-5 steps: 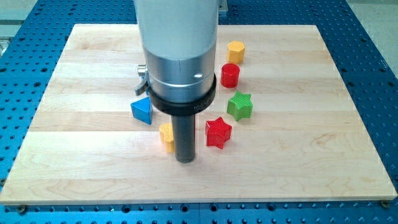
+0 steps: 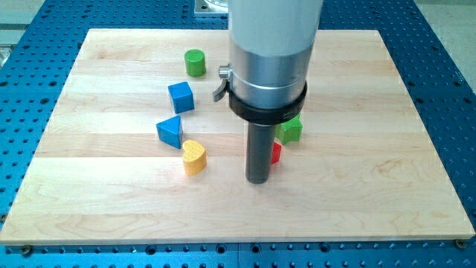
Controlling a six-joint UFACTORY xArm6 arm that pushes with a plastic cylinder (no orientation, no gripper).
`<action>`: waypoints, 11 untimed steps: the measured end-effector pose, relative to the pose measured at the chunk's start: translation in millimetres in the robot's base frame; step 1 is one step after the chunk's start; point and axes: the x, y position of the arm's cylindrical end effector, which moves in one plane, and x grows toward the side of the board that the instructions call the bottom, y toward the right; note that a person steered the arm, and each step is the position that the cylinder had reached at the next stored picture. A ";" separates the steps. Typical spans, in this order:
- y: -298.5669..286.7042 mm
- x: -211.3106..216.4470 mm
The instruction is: Move the arm diagonal to the yellow heart
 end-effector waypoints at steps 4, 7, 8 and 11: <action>93.0 -33.9; 1.6 -1.3; -14.9 32.8; -172.2 35.4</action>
